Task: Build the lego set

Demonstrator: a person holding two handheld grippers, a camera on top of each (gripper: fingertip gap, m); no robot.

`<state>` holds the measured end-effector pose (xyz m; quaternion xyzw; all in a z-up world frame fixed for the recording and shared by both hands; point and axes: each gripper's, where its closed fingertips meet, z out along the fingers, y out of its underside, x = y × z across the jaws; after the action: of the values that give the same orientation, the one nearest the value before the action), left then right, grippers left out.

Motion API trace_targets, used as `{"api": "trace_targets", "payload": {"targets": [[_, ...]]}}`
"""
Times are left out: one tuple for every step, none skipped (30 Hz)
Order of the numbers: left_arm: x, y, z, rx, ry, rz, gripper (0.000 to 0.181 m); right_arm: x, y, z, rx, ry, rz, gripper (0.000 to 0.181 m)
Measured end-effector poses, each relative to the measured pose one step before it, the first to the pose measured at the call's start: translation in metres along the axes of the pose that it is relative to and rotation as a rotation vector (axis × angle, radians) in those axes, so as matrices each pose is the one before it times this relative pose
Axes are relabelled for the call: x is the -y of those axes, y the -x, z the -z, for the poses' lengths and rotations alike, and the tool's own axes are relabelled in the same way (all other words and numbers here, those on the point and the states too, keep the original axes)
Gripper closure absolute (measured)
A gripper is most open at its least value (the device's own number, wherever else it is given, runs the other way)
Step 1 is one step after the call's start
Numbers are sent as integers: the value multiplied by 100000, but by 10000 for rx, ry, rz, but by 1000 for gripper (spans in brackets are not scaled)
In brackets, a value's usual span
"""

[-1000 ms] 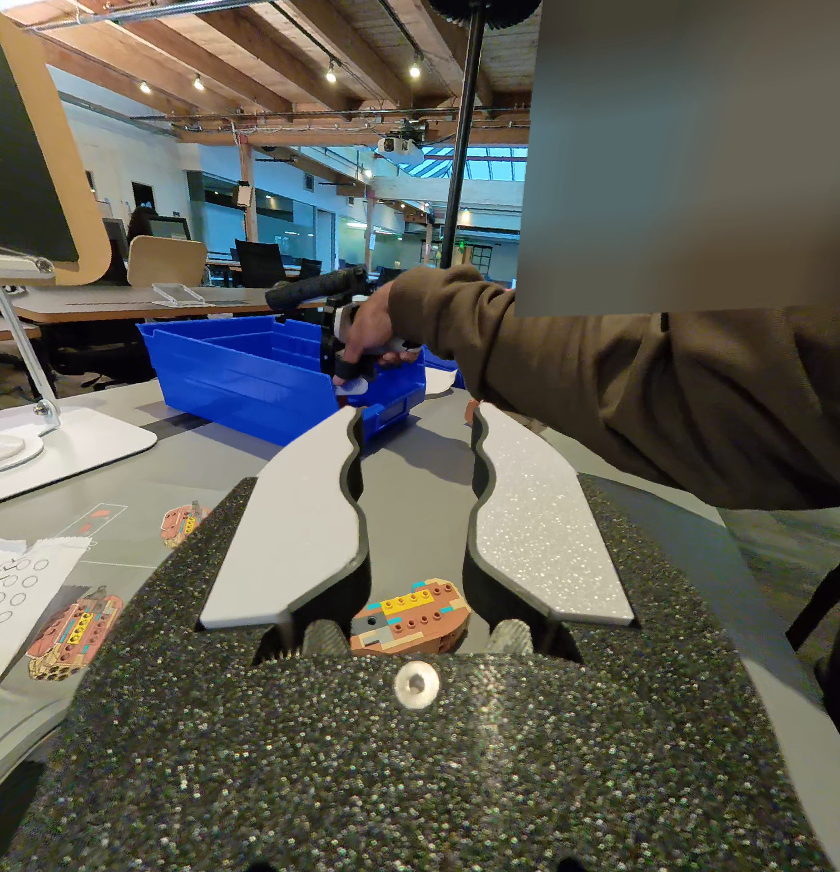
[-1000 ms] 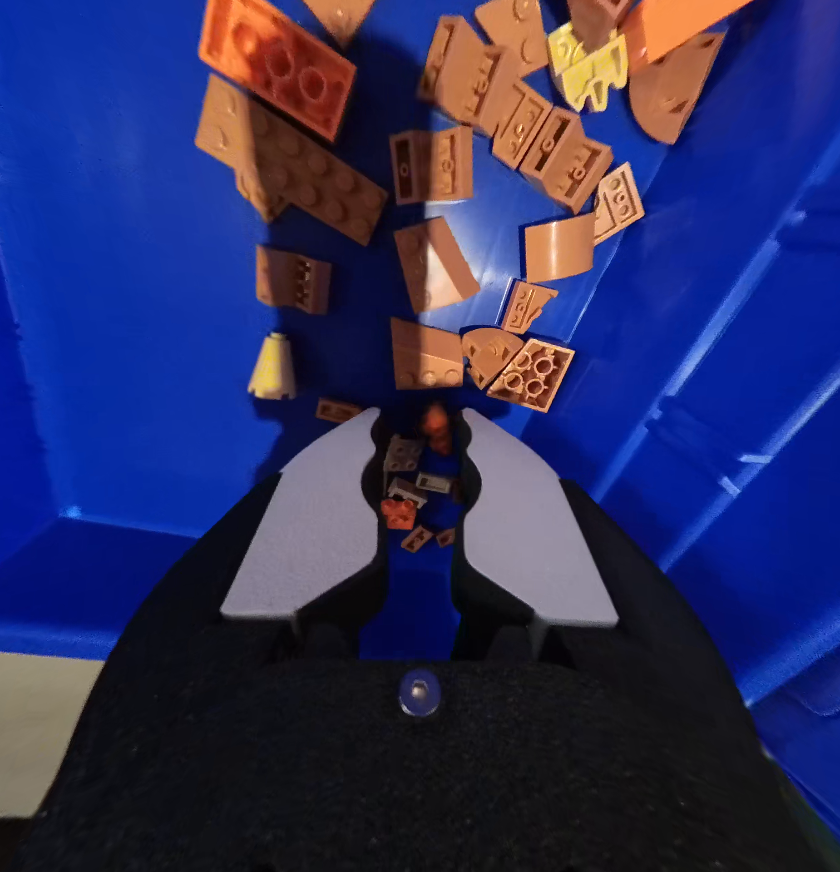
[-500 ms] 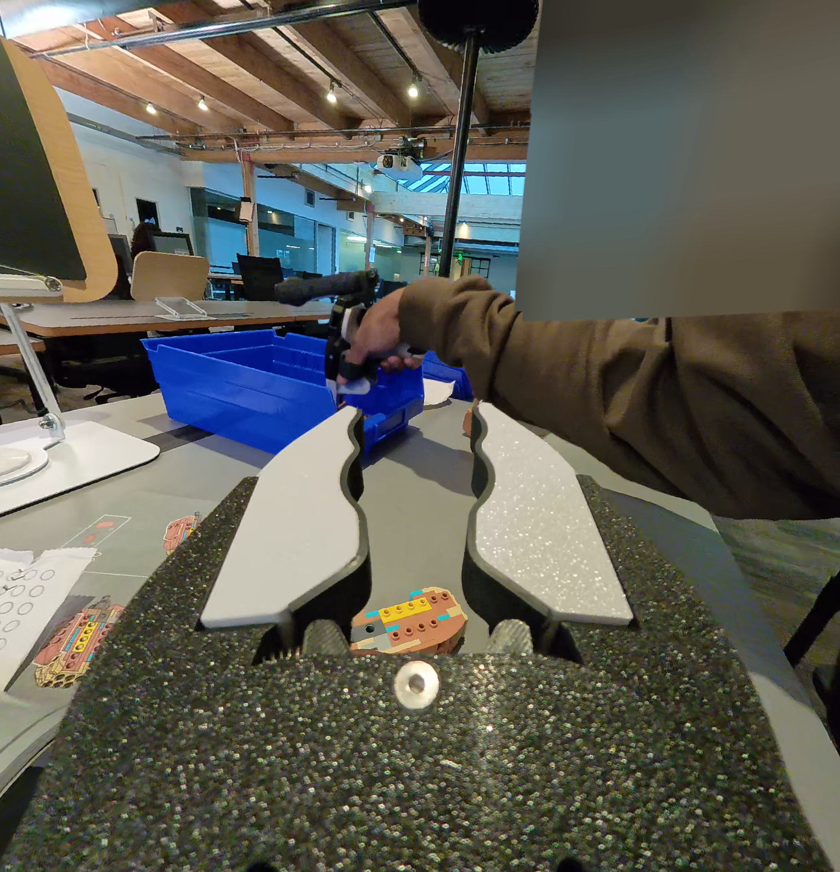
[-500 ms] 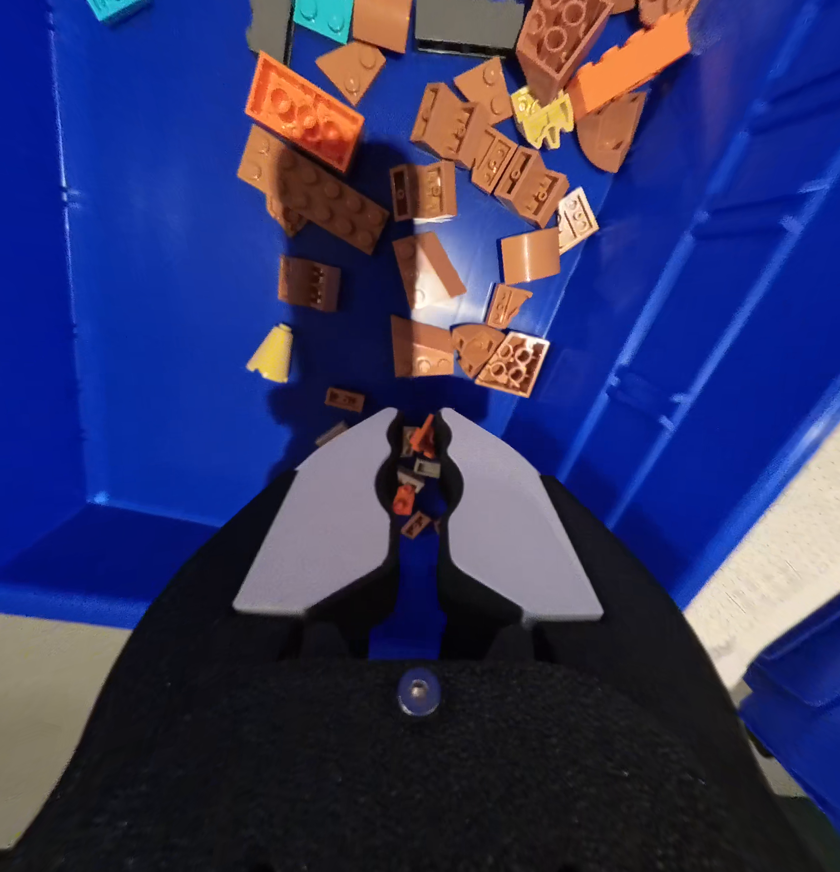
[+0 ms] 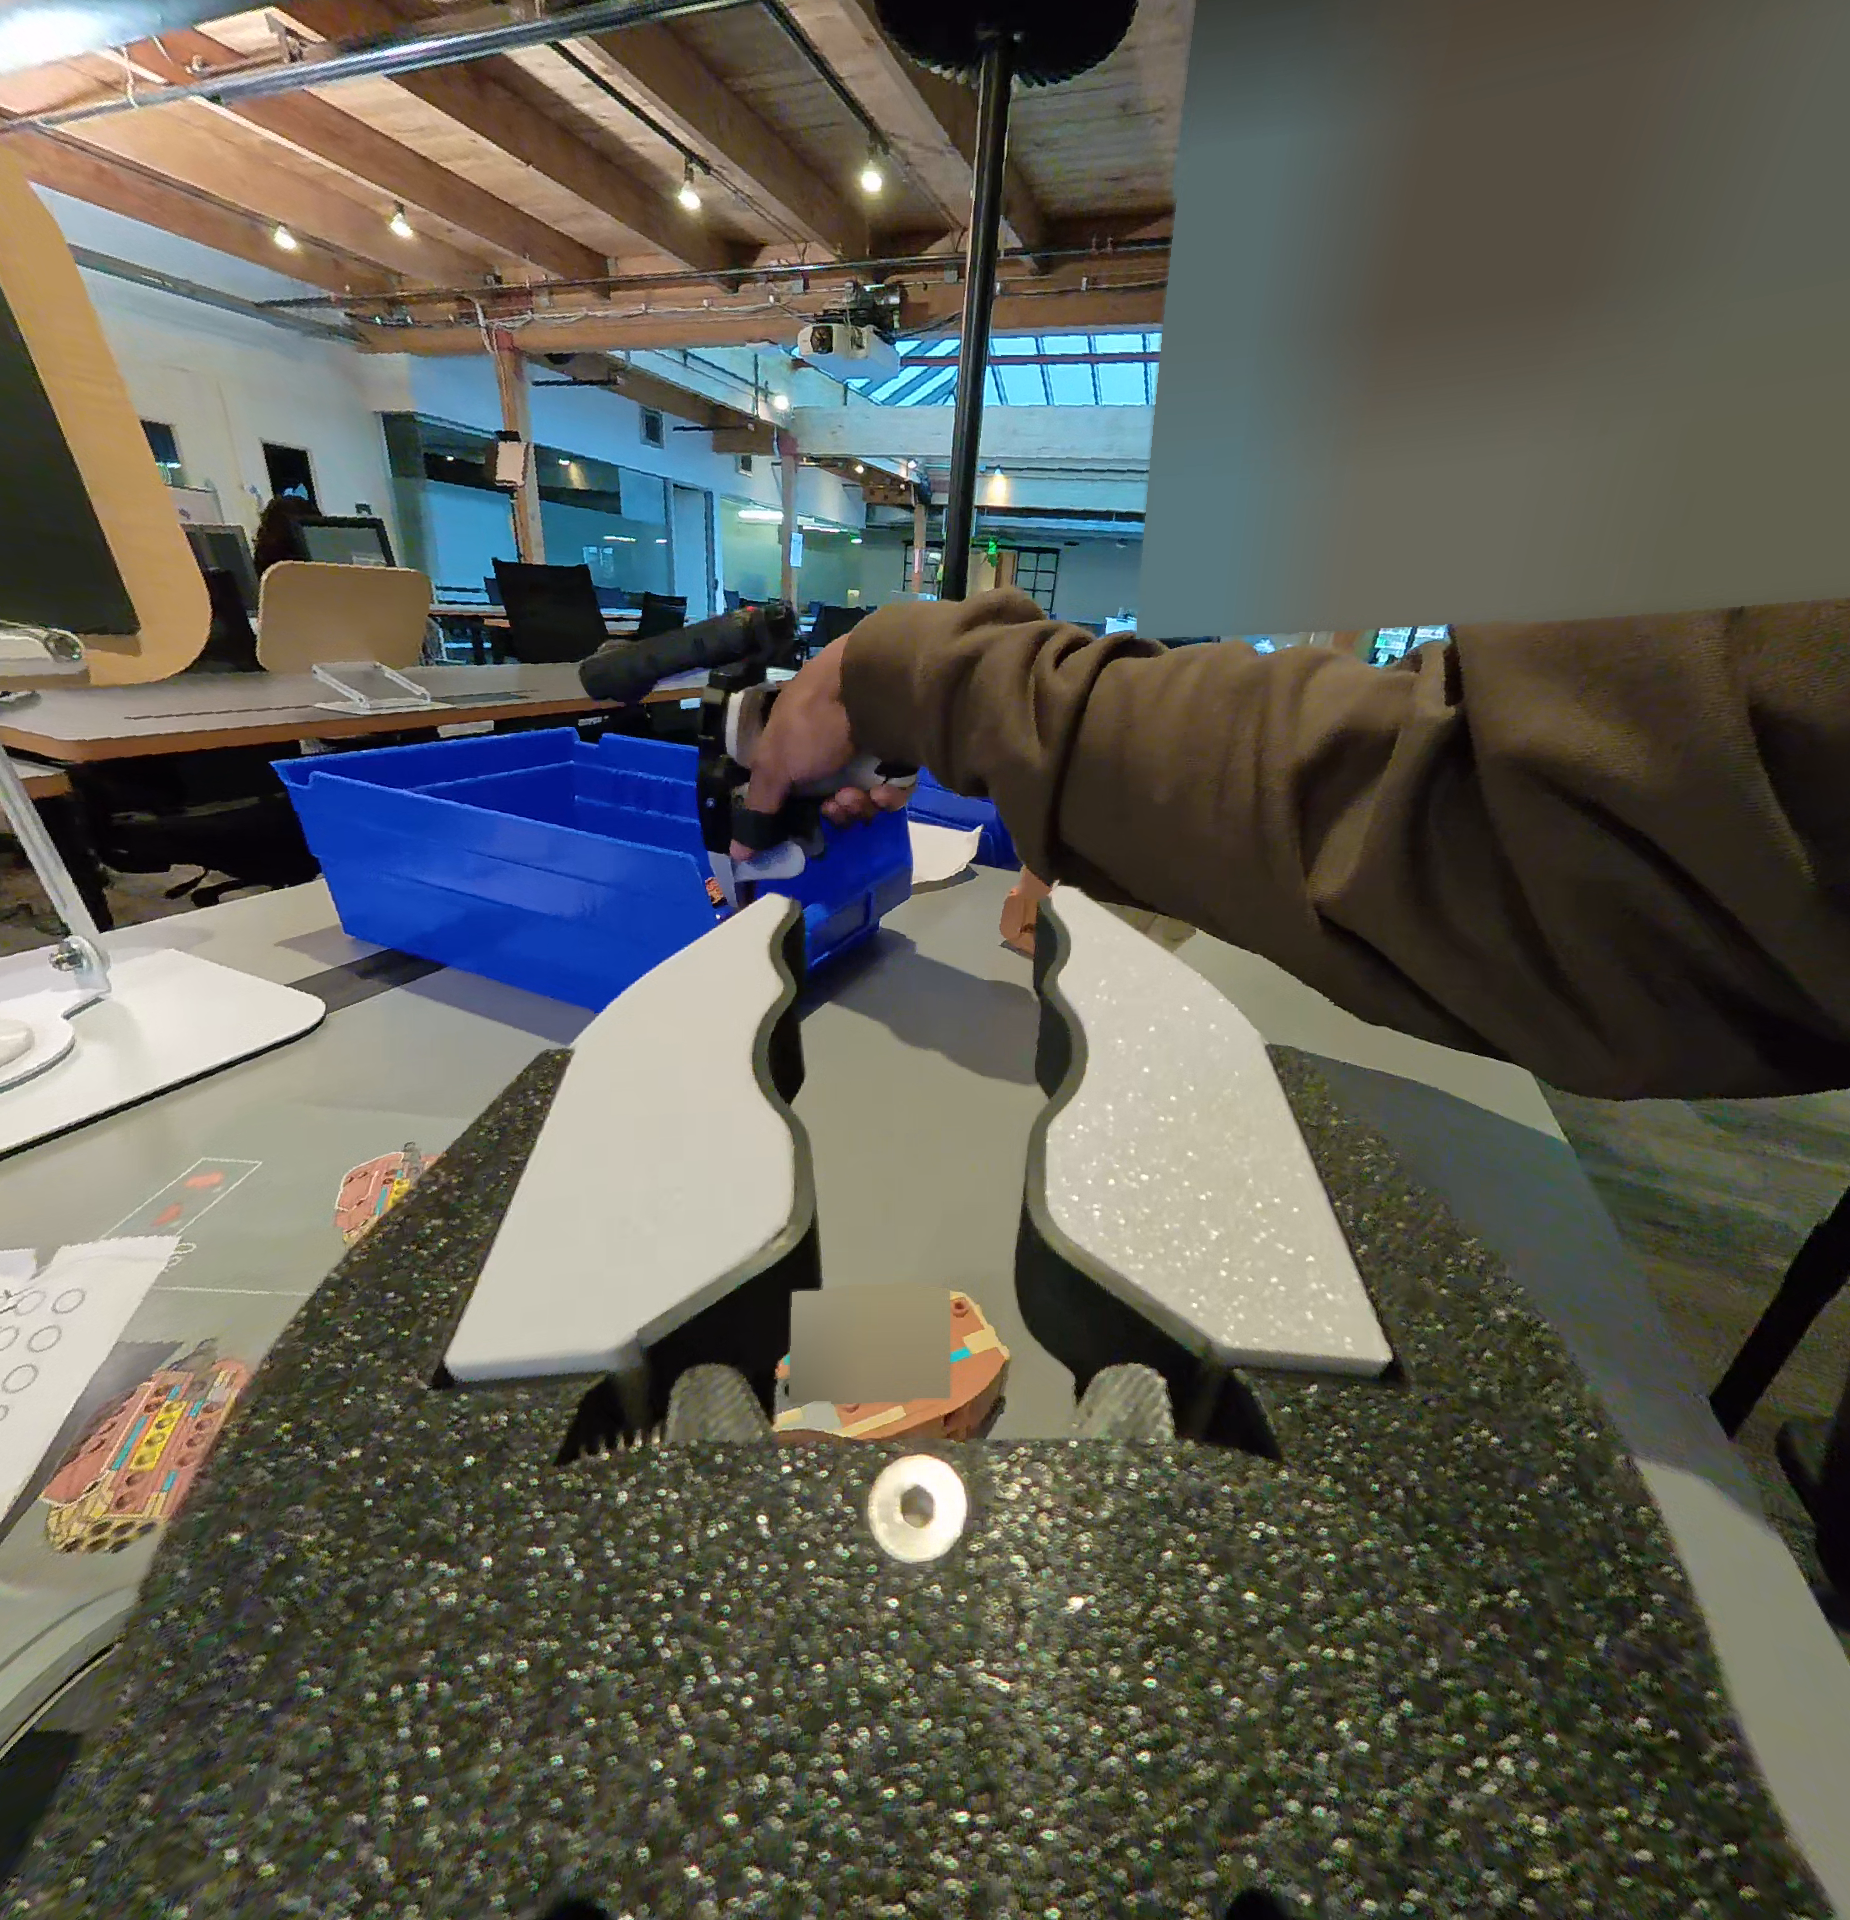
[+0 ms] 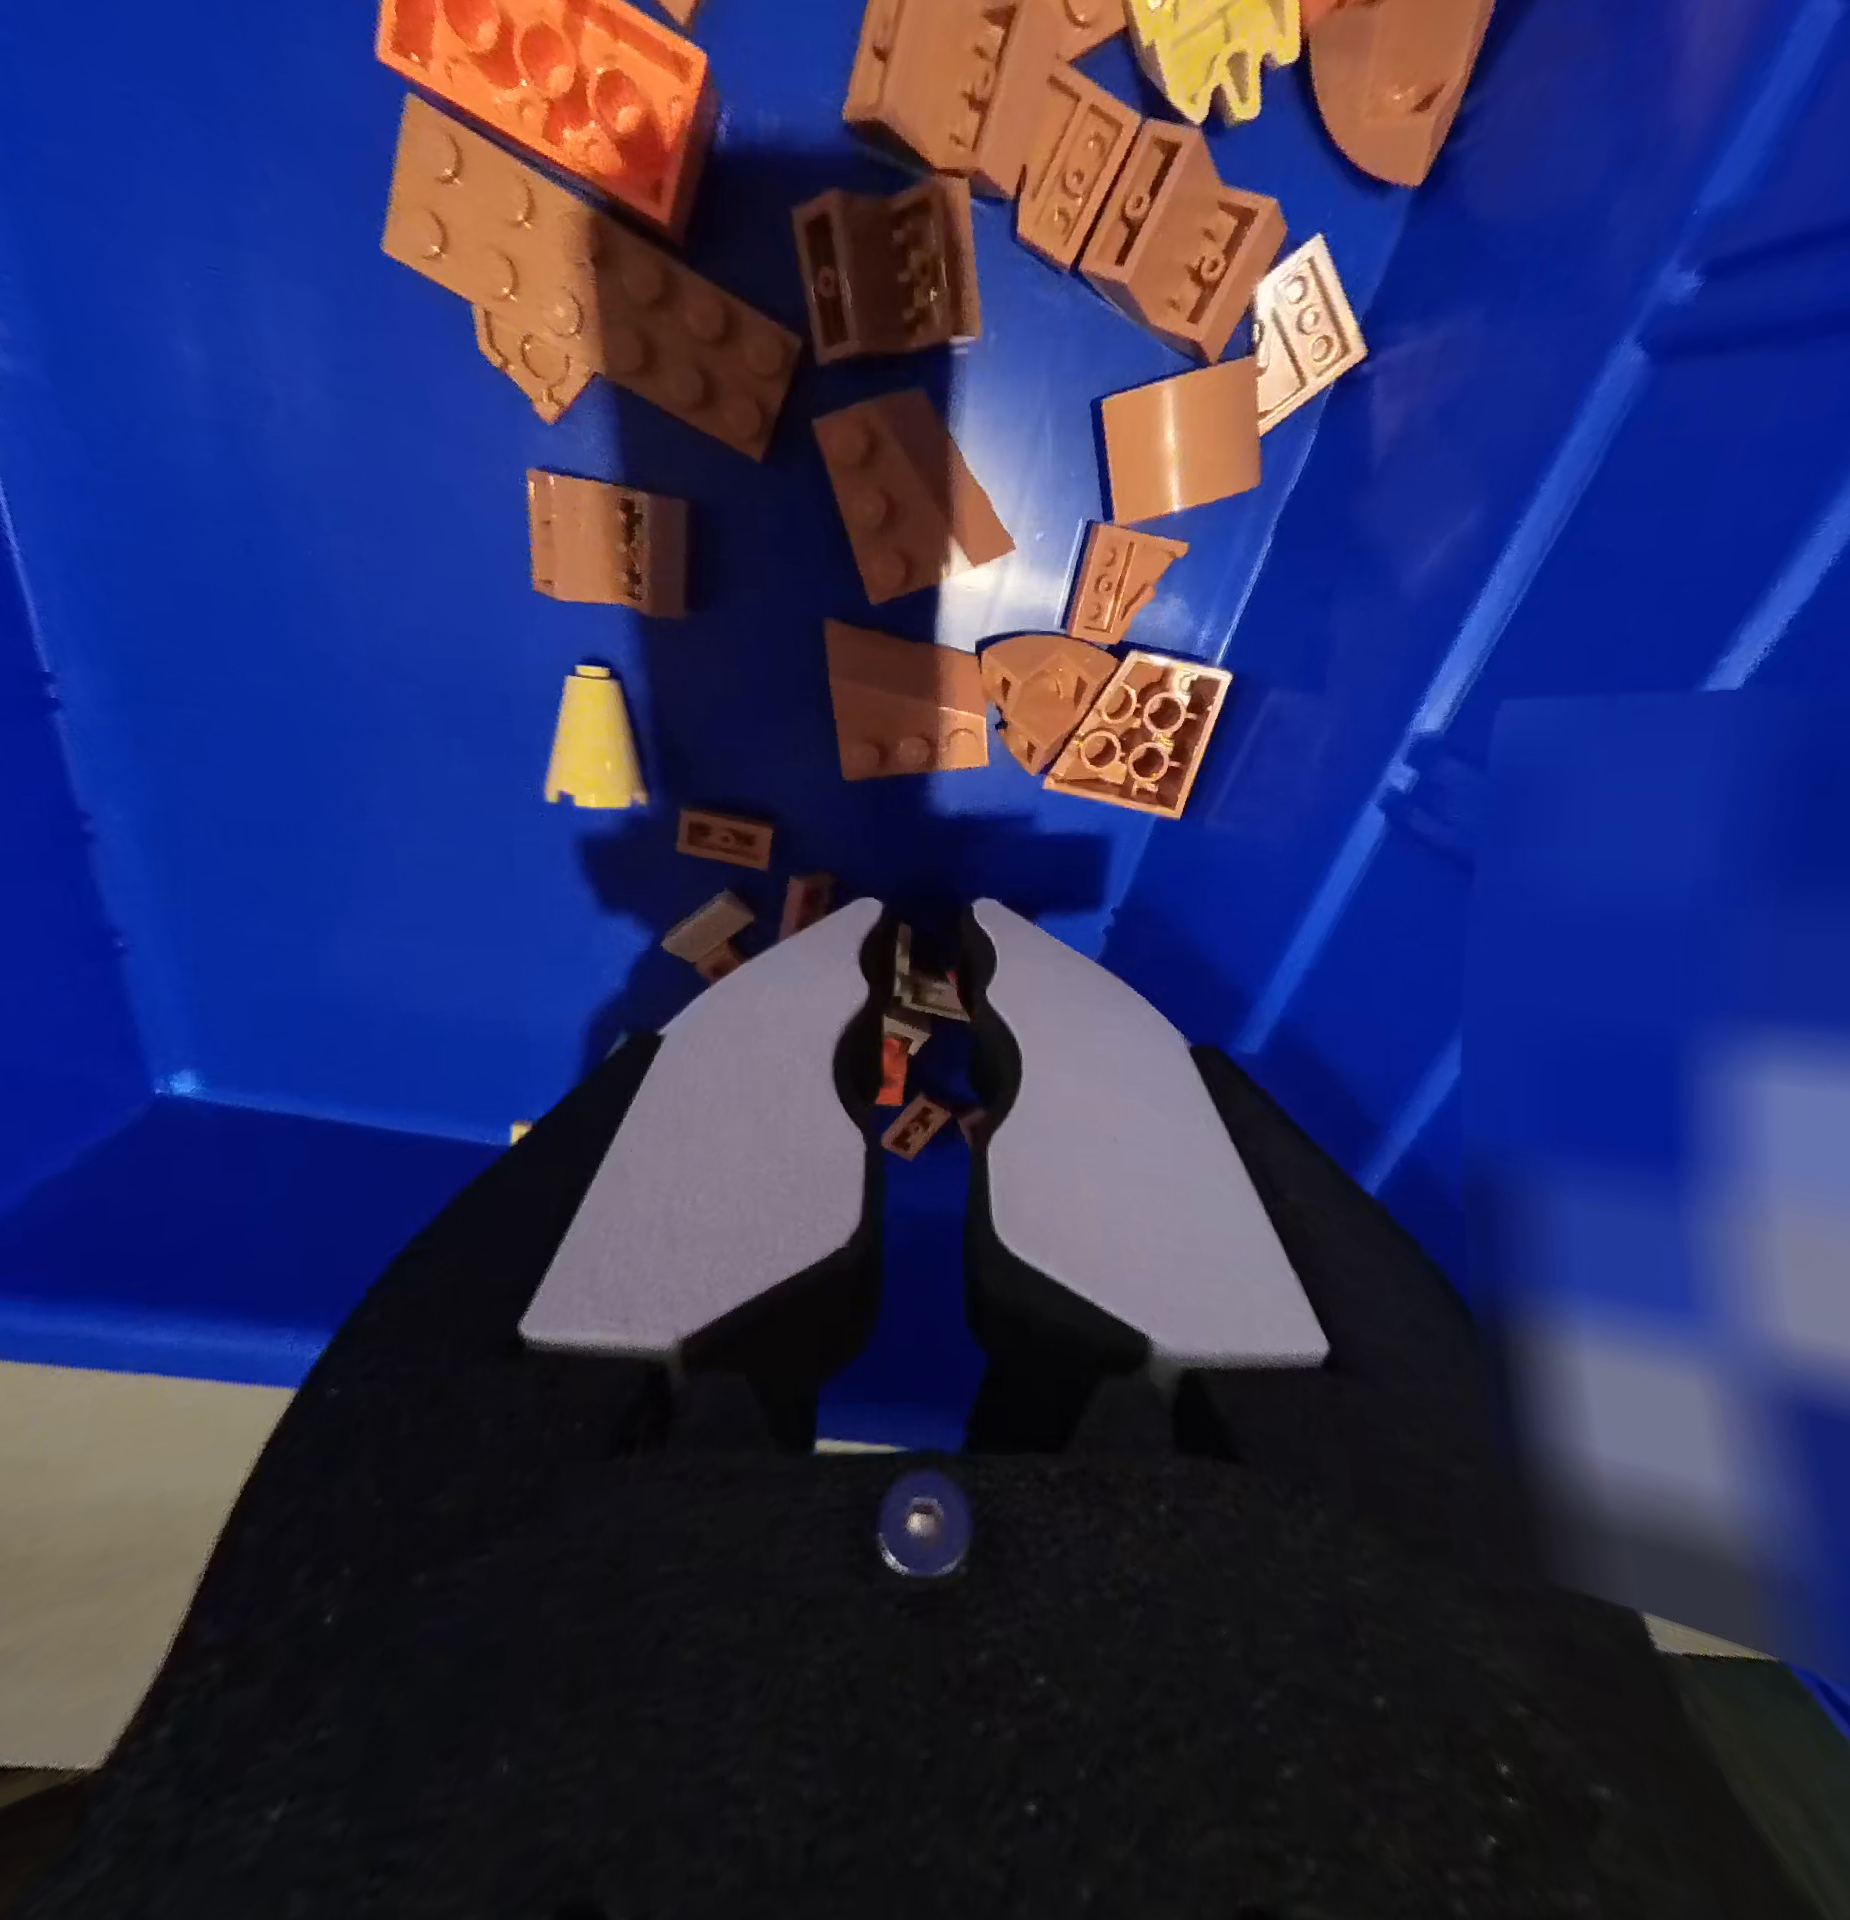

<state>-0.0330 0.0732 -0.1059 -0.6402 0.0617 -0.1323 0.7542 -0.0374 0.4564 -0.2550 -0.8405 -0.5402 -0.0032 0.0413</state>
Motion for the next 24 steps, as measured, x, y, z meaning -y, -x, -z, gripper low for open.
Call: {"api": "trace_targets", "payload": {"targets": [[70,-84,-3,-29,-23,9,139,-95,-65,148,-80,43,47,170],[43,-73,-9,-23,-13,-18,139,-194,-119,152,-160,107,93,170],[5,-44,-5,-5,7,-34,139,-245,-81,148,-160,146,148,170],[-24,-41,-14,-8,13,-20,139,-200,-31,156,-159,143,209,172],[11,-44,1,-20,-8,8,139,-179,-69,165,-227,151,331,174],[25,-29,-7,-18,-11,19,139,-201,-29,133,-255,193,478,176],[9,-28,9,-15,2,7,139,-254,76,61,-210,258,637,176],[15,-15,12,-5,-3,-11,139,-265,166,-32,-170,282,780,174],[35,5,16,11,-9,-15,139,-304,54,-121,-223,317,787,175],[18,6,15,6,-4,-7,139,-343,43,-183,-185,358,787,174],[8,24,6,7,3,5,139,-288,201,-194,-61,284,806,174],[12,9,0,5,-1,8,139,-160,204,-111,-37,149,748,173],[21,-1,13,2,-6,-5,139,-19,67,10,-84,40,622,171],[2,2,3,5,-2,-25,139,40,-114,82,-130,-17,477,169],[-23,24,10,13,17,-24,139,97,-159,90,-105,-29,453,168],[-35,18,-8,9,16,-14,139,117,-141,45,-91,-51,501,167],[-26,29,3,6,5,3,139,85,-136,-6,-100,-17,565,164],[-17,17,12,-2,0,14,139,23,-157,-30,-134,33,581,164],[-7,25,-4,5,-2,6,139,-103,-227,-31,-171,97,495,162],[-27,30,4,5,7,-1,139,-192,-276,-18,-165,159,392,161],[-18,30,3,7,7,2,139,-137,-295,23,-146,117,327,160],[-10,27,-2,6,1,5,139,-55,-200,41,-91,45,286,160],[-7,33,10,6,0,7,139,-27,-134,27,-44,36,252,159],[-13,17,0,-1,3,6,139,-37,-70,-2,3,55,205,159]]}}
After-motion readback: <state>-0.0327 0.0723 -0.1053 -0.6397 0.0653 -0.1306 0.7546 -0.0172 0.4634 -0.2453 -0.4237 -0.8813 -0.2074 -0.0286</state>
